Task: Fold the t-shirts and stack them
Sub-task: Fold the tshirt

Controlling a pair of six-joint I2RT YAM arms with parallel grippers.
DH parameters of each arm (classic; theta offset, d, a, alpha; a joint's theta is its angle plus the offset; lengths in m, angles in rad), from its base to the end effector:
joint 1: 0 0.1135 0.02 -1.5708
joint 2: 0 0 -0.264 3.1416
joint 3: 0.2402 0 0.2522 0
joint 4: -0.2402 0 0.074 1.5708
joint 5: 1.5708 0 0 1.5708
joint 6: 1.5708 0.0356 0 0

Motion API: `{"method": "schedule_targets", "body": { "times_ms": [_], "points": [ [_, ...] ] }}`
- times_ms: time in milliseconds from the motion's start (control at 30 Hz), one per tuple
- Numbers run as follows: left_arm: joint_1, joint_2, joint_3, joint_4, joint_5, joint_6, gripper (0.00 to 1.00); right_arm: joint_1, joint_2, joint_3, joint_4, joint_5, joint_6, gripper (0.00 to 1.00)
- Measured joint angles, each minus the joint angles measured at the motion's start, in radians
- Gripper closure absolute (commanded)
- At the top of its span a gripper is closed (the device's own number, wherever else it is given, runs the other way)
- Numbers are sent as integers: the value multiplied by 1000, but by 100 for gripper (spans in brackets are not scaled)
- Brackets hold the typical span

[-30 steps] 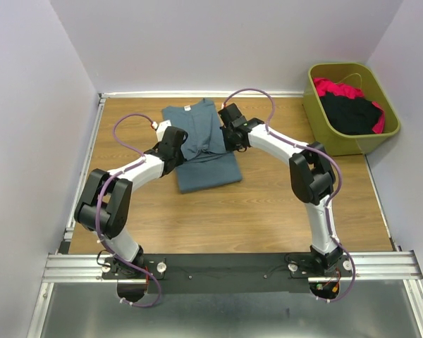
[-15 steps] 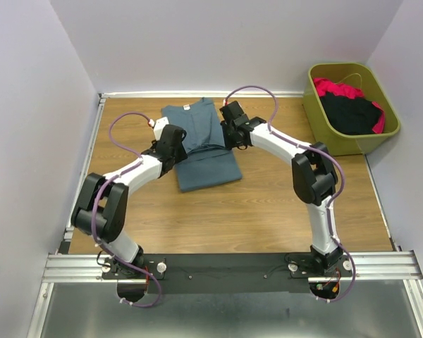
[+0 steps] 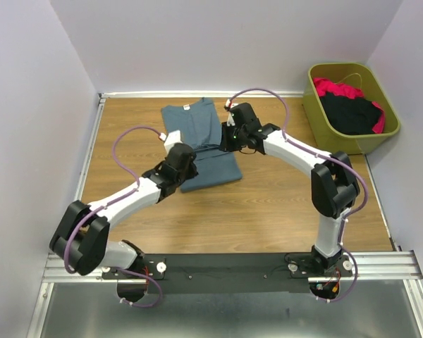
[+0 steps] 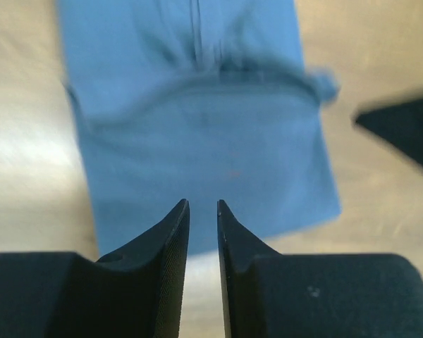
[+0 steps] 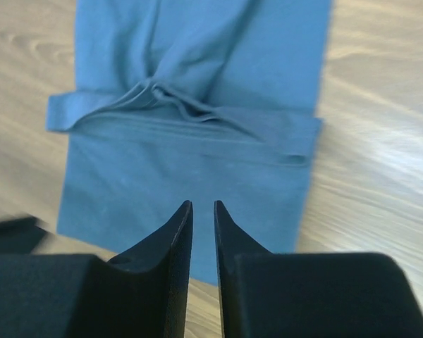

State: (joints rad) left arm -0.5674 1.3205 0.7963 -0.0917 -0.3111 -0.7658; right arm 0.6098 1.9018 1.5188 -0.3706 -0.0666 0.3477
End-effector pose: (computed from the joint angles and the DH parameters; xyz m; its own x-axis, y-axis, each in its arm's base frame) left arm 0.2460 -0.1439 0.2363 -0.5598 -0.4257 -0.7109 -0.1207 0.8907 -0.4383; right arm 0.3555 0.2512 0.2523 -0.7356 -0.0992 -0.6701 -0.3835 0.8764 0.2913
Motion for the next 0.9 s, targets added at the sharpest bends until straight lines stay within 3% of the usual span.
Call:
{"method": "schedule_targets", "body": {
  "times_ms": [133, 367, 900],
  "points": [
    [-58, 66, -60, 11, 19, -33, 73, 7, 39, -29, 53, -90, 16, 76],
    [-61, 140, -94, 27, 31, -61, 73, 19, 122, -34, 155, -197, 37, 76],
    [-61, 198, -84, 50, 42, -61, 73, 19, 261, -2, 221, -245, 35, 76]
  ]
}}
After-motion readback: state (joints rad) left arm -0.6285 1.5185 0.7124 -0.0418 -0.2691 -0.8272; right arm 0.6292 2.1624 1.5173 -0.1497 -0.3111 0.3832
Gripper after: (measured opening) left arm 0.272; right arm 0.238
